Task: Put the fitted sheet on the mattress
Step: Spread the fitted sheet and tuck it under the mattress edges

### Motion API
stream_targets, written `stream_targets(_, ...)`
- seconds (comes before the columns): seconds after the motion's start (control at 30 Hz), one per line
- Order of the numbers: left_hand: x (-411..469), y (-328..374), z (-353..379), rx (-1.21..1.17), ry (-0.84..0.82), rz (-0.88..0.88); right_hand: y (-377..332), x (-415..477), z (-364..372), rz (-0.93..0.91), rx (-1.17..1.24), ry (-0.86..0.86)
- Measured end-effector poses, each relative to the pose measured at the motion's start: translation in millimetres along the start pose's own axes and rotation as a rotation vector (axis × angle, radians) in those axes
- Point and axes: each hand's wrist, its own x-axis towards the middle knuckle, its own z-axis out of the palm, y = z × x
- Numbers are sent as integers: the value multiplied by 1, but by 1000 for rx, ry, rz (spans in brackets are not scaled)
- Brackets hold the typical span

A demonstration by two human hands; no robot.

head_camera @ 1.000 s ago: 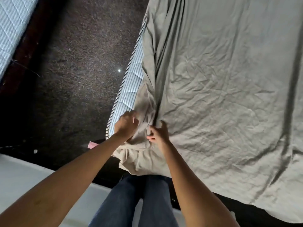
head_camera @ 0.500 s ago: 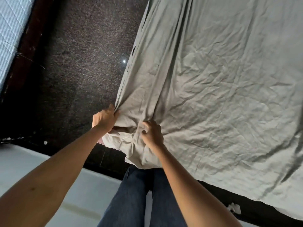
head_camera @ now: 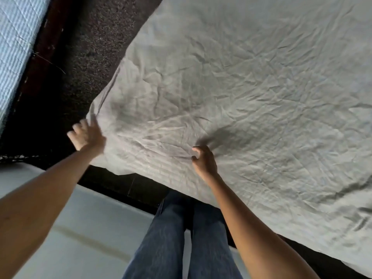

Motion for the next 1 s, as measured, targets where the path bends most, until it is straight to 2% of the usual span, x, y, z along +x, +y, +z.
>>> stream_targets(0.1,-33,45,7,-138,115,377,-2,-2,6,-15,-33,1)
stream_targets(0.17,-53,76,10,-133,171,699,-2,-2,7,-19,-66,1)
stream_targets(0.23,-67,97,17,-108,166,907,0,-2,7,4,-145,37)
stream_targets(0.37,-82,111,17,-143,79,895,7,-8,3,15,-416,149)
stream_targets(0.47,-78,116,16,-72,142,1028,21,-6,4,-86,-486,108)
stream_targets(0.6,-76,123,11,-52,252,1168,23,-1,1,-245,-527,158)
stream_targets(0.73,-61,99,22,-143,262,1187,9,-4,15,-295,-493,170)
stream_targets(0.87,-58,82,21,-42,252,1093,-8,-7,9,-218,-331,-36)
stream_targets(0.93,-74,90,19,5,265,1105,7,-14,-6,-160,-262,6)
stream_targets(1.0,-95,116,19,-39,272,1194,37,-21,-25,-101,-234,104)
